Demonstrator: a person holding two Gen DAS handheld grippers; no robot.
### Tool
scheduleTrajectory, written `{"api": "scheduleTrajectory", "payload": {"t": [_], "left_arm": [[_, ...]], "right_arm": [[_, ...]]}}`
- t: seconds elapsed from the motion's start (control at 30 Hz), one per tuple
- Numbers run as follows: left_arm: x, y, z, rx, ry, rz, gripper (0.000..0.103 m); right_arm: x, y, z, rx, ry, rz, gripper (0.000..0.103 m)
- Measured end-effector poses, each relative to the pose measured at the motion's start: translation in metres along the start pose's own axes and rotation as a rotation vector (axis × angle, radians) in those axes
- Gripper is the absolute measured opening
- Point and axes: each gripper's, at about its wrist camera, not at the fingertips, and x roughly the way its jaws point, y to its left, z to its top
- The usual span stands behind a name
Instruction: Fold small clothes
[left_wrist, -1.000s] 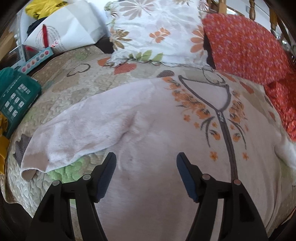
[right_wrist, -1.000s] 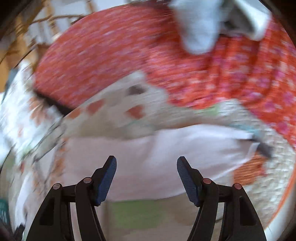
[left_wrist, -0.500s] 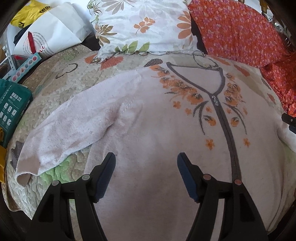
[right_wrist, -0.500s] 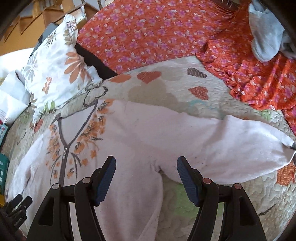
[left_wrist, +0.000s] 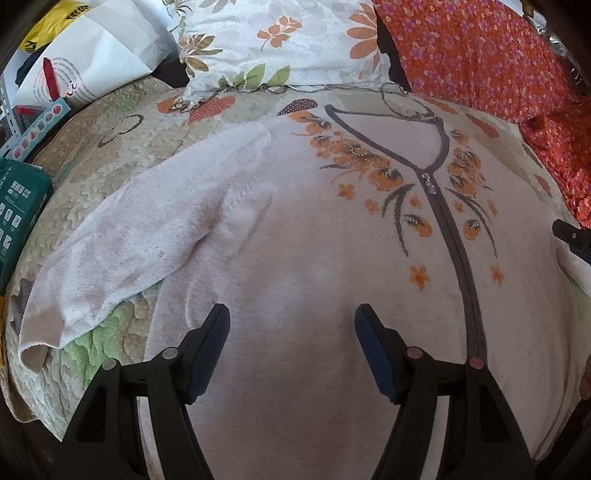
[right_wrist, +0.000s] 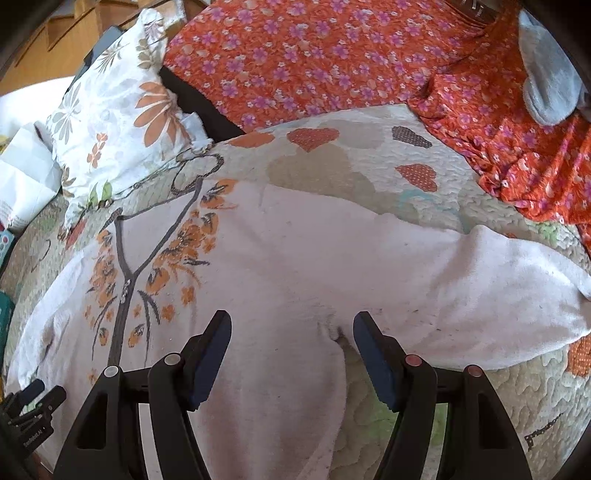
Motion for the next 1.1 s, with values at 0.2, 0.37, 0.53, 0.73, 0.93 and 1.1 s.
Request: {"api": "scheduleTrajectory", "payload": {"t": [0.2,0.37,0.53,0.73,0.93,1.1], "left_arm": [[0.001,0.002,0.0,-0.006,0.009,-0.005,0.072],[-0.001,-0.001,-0.001,-0.01,0.009,-0.018,0.073],[-0.003,-0.008,-0.001,0.009,0.005,-0.031,0.075],[0.003,-0.013,-0.003,0.023,0.033,-0.034,0.076],[0.011,-0.014,-0.007,0.02,0.067,-0.031,0.079],[0.014,-0.015,-0.009,0.023,0.075,-0.022,0.086]], "right_arm": [[-0.005,0.031,-0.009,-0.124,-0.027,-0.009,0.074],[-0.006,0.06,-0.025,-0.233,-0.031,-0.022,0.075],[-0.007,0.087,-0.043,-0.352,-0.038,-0.022,0.076],[0.0,0.099,-0.054,-0.405,-0.023,-0.028,0.082],[0.015,0.095,-0.057,-0.378,0.039,-0.011,0.084],[0.021,0.089,-0.056,-0.344,0.068,-0.001,0.091]]}}
